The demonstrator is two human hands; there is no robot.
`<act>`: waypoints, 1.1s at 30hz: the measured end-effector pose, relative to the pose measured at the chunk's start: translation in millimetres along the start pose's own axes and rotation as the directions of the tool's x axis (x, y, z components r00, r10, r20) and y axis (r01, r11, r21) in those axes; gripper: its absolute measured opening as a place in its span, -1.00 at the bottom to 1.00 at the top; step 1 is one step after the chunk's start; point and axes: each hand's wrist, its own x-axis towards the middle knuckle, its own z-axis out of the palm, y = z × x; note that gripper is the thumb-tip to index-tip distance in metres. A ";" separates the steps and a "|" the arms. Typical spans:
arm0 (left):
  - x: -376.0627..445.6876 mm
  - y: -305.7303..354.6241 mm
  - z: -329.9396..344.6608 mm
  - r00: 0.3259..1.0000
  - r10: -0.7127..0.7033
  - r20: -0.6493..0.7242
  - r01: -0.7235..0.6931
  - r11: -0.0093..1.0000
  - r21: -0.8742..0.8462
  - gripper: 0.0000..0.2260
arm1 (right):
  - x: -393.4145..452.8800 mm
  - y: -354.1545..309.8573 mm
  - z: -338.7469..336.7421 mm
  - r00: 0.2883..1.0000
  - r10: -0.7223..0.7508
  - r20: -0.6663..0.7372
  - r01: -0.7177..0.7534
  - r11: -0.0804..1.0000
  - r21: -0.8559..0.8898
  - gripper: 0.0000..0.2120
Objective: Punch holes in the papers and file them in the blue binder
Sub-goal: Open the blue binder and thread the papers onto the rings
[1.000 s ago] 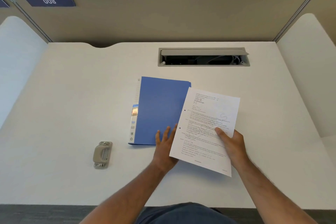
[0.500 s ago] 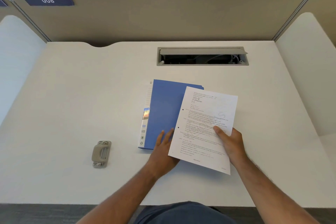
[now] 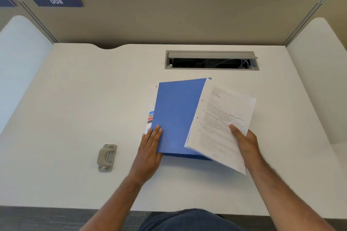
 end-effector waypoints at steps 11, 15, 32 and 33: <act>-12.2 23.3 -25.5 0.941 -0.330 -0.073 0.202 0.723 -0.660 -0.55 | 2.0 -7.7 -8.6 0.999 -0.016 0.038 0.016 1.000 0.010 -0.69; -12.6 29.8 -28.5 0.811 -0.583 -0.056 0.306 0.503 -0.808 -0.67 | -2.1 6.0 -1.7 0.999 0.003 0.033 -0.003 1.000 0.014 -0.73; 3.6 7.4 -35.8 0.628 -0.713 0.312 0.224 -0.219 -0.950 -0.54 | 17.2 45.8 18.7 0.992 -0.041 0.116 0.069 0.965 -0.255 -0.77; 2.7 4.3 -34.4 0.631 -0.697 0.342 0.239 -0.245 -0.940 -0.51 | 16.8 48.2 17.0 0.993 -0.035 0.117 0.064 0.965 -0.255 -0.77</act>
